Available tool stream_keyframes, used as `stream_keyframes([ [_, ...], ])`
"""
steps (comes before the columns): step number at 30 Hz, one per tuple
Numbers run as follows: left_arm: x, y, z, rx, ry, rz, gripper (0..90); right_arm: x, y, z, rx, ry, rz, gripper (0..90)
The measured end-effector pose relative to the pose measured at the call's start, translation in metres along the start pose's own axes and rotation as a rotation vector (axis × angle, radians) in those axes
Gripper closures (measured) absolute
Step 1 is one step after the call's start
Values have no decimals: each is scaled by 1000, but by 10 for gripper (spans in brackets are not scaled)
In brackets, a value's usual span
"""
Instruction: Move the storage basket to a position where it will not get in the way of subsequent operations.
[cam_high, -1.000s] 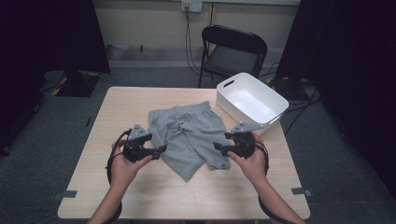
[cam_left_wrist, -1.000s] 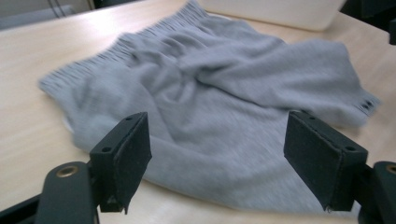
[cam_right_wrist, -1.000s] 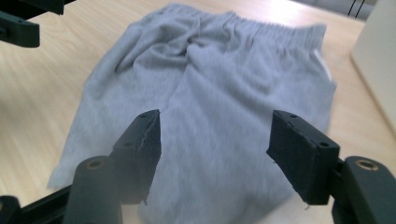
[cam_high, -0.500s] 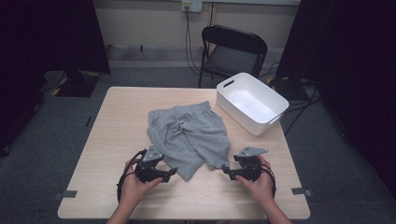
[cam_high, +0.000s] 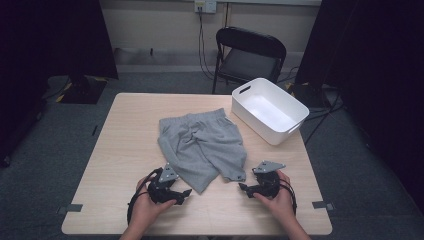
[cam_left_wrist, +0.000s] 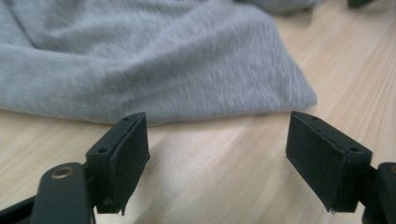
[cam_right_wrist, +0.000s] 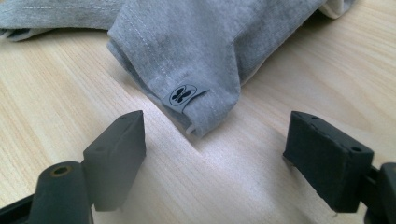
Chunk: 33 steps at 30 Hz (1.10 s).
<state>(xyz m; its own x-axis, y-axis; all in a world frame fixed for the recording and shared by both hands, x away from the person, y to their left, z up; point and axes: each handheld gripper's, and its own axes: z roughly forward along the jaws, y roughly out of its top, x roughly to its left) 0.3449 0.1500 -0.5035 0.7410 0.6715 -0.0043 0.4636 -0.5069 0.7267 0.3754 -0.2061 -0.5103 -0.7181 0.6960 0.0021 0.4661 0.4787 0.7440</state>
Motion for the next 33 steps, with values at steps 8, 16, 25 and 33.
stream_keyframes([
  [8, -12, 6, -3, -45, -24, 27, 245, -1, 0, 0, 2, 4, -3, 197],
  [16, -38, 25, 17, -31, -115, 95, 402, -1, 1, 0, 2, 7, -4, 197],
  [25, -33, 26, 27, -18, -85, 81, 518, -1, 1, 0, 1, 6, -5, 198],
  [33, -33, 29, 27, 3, -80, 76, 623, 2, 0, -1, -7, 10, -5, 262],
])
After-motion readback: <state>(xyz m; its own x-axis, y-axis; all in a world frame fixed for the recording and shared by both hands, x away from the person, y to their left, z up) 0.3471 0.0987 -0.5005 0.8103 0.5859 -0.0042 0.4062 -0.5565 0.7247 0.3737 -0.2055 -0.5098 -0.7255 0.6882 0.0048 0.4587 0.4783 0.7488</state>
